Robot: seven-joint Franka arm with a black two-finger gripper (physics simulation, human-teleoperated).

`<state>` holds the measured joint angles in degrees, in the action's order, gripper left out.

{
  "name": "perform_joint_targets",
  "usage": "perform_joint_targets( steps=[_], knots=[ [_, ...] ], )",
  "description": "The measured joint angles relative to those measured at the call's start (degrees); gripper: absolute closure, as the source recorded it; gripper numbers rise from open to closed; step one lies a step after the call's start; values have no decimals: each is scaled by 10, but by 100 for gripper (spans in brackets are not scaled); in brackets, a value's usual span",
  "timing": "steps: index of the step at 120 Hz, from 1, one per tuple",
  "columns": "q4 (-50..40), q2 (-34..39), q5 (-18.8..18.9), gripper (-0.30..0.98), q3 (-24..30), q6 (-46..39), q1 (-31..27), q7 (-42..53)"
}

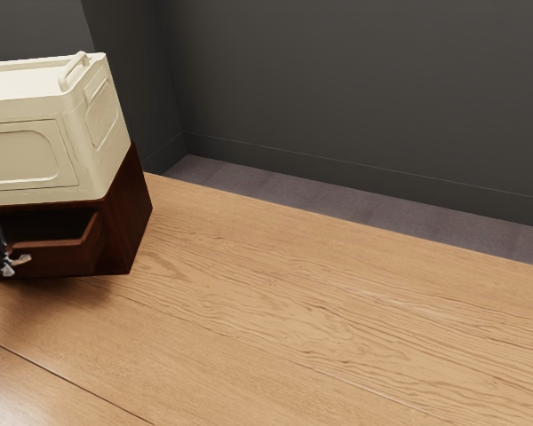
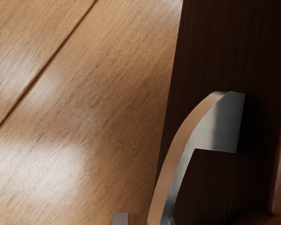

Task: Pull the drawer handle with one arm to open the drawer

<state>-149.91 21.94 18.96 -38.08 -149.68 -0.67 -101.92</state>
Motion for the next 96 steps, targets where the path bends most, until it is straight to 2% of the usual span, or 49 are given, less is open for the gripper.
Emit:
perform_joint_targets(
  steps=[35, 96],
  knots=[
    [-15, 29, 0, 79, 10, 22, -11, 0],
    [-50, 78, -1, 79, 56, 45, -66, -1]
  ],
)
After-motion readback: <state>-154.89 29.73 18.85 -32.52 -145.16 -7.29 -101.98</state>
